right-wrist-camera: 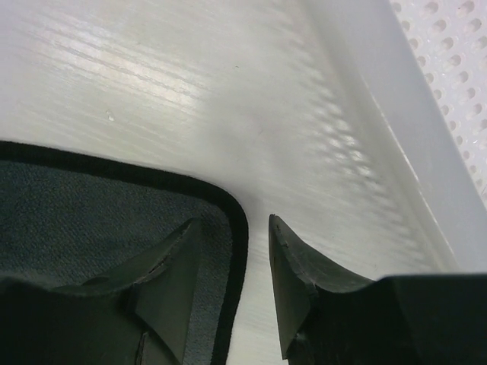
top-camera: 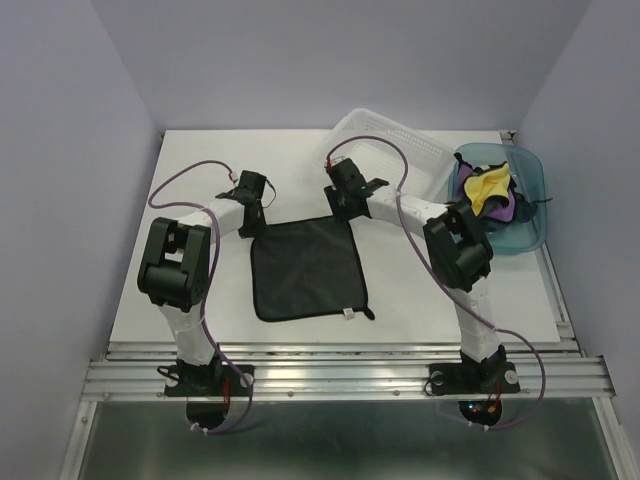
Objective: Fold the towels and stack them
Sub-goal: Fold the towel
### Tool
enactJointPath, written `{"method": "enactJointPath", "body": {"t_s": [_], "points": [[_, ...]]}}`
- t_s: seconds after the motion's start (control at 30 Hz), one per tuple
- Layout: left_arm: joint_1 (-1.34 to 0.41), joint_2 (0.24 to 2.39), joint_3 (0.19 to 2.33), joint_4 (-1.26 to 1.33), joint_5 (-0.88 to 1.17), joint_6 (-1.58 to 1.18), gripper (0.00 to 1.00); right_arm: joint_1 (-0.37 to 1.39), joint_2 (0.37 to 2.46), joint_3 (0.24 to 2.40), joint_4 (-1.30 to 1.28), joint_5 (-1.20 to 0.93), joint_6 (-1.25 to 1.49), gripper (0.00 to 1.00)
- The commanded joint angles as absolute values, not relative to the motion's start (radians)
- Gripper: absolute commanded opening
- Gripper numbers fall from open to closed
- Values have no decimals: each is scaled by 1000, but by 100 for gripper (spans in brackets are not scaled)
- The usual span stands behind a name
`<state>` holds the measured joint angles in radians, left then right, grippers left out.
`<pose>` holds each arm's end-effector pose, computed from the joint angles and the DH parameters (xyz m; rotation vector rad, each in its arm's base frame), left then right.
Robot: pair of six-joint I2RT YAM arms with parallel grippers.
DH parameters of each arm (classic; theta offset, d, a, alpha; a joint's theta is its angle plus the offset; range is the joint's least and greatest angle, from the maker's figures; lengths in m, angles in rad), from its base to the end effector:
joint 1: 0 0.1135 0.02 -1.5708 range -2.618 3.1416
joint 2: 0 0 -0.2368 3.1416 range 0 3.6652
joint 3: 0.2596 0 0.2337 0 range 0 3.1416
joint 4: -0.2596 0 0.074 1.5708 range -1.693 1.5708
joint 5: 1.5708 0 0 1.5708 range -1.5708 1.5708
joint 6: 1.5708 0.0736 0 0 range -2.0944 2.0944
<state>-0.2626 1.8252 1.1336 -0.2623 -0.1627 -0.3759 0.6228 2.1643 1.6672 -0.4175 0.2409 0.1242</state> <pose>0.3668 -0.0863 0.1252 -0.2069 2.4987 -0.0566 0.3906 0.2589 0.1396 -0.5060 2.3961 0.0282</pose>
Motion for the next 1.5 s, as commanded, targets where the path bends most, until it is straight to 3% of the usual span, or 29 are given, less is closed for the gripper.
{"method": "enactJointPath", "body": {"t_s": [0.0, 0.47, 0.8, 1.27, 1.47], "points": [[-265, 1844, 1146, -282, -189, -379, 0, 623, 2158, 1667, -371, 222, 130, 46], [-265, 1836, 1144, -278, -189, -379, 0, 618, 2172, 1620, -367, 184, 153, 44], [-265, 1829, 1141, -270, -186, -376, 0, 606, 2191, 1574, -339, 153, 164, 36], [-261, 1787, 1239, -275, -201, -348, 0, 606, 2145, 1632, -194, 232, 106, 11], [-256, 1755, 1243, -259, -196, -351, 0, 606, 2071, 1565, -112, 229, 75, 10]]}}
